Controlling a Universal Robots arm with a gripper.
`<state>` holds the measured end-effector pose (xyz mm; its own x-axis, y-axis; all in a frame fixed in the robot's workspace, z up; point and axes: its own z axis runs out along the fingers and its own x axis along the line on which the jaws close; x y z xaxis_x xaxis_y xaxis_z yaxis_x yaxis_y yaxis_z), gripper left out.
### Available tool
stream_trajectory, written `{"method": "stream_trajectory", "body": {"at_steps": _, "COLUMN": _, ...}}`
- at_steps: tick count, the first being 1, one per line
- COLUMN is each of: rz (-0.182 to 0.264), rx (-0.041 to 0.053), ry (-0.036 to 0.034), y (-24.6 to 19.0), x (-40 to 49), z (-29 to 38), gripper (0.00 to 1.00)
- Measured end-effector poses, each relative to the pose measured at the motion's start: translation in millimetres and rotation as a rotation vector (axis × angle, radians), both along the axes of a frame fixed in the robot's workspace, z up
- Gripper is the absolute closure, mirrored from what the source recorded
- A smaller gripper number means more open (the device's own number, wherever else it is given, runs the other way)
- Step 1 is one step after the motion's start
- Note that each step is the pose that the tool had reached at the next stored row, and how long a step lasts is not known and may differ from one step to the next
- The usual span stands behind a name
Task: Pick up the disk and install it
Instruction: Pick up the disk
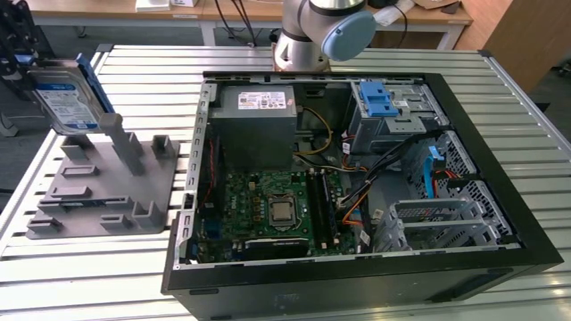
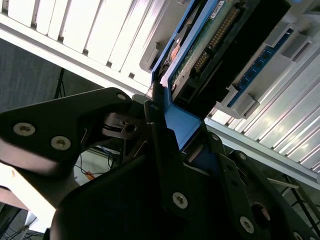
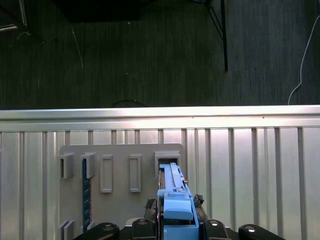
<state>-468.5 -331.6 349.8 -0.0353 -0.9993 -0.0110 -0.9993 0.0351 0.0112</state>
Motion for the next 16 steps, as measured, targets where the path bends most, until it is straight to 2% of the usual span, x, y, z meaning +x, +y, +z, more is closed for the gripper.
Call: {"method": "stream_trajectory", "body": {"at_steps": 16, "rz": 0.0, "rx": 0.0003, "ry": 0.0001, "y": 0.0, "x": 0.0, "z": 2.5, "gripper": 0.63}}
